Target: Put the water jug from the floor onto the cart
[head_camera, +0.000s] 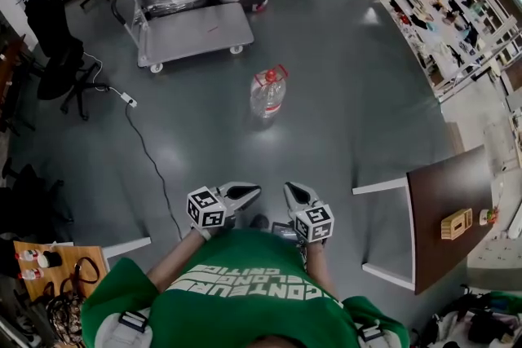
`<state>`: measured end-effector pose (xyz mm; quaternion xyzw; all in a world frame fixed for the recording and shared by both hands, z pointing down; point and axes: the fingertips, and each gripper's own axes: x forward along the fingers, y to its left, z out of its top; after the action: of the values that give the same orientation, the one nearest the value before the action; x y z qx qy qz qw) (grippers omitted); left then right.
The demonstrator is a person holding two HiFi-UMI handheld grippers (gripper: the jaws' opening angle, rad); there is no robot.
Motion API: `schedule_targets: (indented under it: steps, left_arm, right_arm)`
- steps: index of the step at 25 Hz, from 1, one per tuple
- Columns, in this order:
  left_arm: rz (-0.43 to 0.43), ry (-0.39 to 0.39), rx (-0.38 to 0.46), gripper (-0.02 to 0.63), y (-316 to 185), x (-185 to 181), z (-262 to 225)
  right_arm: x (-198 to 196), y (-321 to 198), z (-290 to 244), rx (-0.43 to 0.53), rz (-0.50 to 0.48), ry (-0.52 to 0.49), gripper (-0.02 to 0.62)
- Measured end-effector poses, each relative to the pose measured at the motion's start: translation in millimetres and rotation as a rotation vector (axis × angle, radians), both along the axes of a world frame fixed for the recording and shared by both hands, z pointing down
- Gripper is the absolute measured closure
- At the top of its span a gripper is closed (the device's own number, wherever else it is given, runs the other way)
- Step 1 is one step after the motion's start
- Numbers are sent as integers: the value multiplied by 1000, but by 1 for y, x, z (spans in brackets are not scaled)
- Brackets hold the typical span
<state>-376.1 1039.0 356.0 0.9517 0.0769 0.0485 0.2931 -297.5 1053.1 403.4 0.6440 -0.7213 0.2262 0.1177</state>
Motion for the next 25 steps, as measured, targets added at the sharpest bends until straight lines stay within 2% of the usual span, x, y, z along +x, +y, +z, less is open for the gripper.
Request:
schedule_targets:
  steps: [15,21,25]
  left_arm:
    - [-11,-10,17,597,28,60,1]
    - [-70,9,-14,597,26,68,-6]
    - [-80,-11,-18,597,28,65,1]
  right_arm:
    - [66,27,6,16,10,-41,603]
    - [79,42,15,-10,-1,-72,603]
    - [80,43,18,-15,-9,-79,603]
